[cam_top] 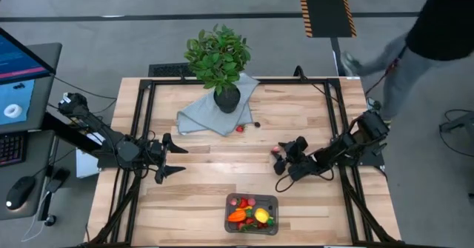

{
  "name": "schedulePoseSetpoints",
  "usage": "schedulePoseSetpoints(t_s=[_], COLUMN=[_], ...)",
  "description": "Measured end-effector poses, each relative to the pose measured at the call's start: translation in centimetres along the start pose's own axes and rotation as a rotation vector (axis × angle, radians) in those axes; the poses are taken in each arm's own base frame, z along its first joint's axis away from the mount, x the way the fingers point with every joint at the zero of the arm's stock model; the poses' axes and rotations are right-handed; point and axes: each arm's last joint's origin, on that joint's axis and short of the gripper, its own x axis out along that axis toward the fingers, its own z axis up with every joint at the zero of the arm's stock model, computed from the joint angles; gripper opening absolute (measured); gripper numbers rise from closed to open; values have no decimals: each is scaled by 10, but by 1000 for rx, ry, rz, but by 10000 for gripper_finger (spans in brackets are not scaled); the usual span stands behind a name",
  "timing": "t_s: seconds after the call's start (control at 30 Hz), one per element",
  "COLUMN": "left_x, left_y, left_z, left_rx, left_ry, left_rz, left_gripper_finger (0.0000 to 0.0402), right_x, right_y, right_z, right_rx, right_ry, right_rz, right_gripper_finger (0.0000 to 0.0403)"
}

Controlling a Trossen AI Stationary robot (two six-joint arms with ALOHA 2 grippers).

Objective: Pick and placing Produce into tupperware
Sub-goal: Put the pink peach into the black bin

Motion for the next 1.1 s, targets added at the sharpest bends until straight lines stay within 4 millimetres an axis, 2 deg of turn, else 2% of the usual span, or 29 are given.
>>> schedulePoseSetpoints(t_s=[0.1,0.37,0.47,0.57,0.7,0.9,1.1], left_x=[0,0,0,0,0,0,0], left_y=[0,0,0,0,0,0,0], left_z=[0,0,0,0,0,0,0], left_rx=[0,-1,-1,-1,-1,-1,-1], left_ry=[0,0,0,0,0,0,0], left_rz=[0,0,0,0,0,0,0], left_gripper_finger=[309,309,309,309,309,309,309], right_x=[0,0,0,0,-7,-28,-53], right_y=[0,2,6,11,20,31,67], right_z=[0,2,6,13,30,61,81], right_rx=[-7,-16,-16,-12,14,63,44], right_ry=[0,-3,-28,-80,-165,-257,-301], right_rz=[-4,24,52,94,171,352,579], right_gripper_finger=[250,131,100,93,107,107,104])
